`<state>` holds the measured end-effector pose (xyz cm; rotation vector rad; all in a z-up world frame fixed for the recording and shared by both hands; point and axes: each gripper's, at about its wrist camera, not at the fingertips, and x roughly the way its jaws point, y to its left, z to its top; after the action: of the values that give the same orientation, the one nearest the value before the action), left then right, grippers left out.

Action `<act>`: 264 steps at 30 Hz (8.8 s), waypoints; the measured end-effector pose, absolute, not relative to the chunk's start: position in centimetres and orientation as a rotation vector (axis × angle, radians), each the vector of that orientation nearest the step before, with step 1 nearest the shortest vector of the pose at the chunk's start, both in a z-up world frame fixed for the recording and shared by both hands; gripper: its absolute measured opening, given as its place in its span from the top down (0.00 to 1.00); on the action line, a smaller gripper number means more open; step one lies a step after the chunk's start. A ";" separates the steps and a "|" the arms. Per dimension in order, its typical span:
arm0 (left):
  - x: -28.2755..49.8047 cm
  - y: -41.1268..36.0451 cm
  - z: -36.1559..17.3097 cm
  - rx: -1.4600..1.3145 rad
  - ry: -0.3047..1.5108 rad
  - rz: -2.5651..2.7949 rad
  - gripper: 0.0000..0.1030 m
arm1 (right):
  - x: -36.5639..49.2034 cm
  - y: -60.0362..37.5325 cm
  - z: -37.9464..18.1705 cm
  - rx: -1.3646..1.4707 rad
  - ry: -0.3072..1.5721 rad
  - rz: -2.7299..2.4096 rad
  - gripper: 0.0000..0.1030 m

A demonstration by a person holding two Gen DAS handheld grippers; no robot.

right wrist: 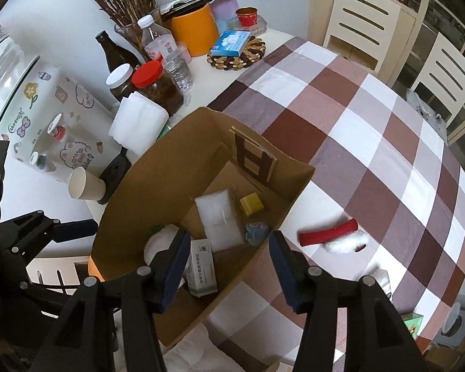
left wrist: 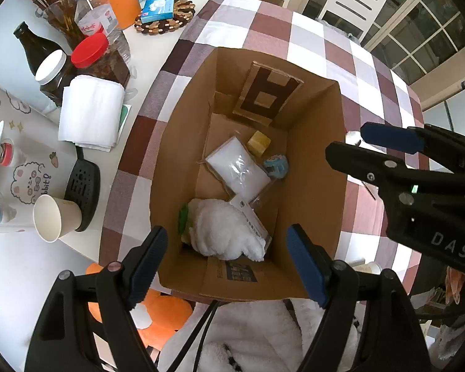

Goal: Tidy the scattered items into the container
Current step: 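Withdraw both grippers from the box back over the tablecloth, then move the left gripper to the white paper cup while the right approaches the green BRICKS box, then grasp the paper cup rim with the left gripper while the right grasps the BRICKS box, then lift and carry the cup with the left gripper while the right carries the BRICKS box to the box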

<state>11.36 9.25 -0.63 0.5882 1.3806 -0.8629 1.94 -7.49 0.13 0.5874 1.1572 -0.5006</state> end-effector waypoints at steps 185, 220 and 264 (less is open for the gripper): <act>-10.3 3.5 -19.9 0.702 1.594 -1.025 0.36 | -31.2 -11.9 -23.6 1.186 1.160 -1.257 0.21; -9.3 3.0 -20.8 0.381 1.889 -0.904 0.10 | -30.7 -4.2 -24.3 1.202 1.163 -1.128 0.21; -11.8 0.0 -13.7 0.904 1.613 -1.309 0.94 | -31.7 -2.2 -15.2 1.190 0.944 -1.172 0.21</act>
<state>-11.85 0.02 -13.68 0.9040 1.6126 -1.3090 -31.65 -2.21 -15.19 1.1905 0.9439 -1.1725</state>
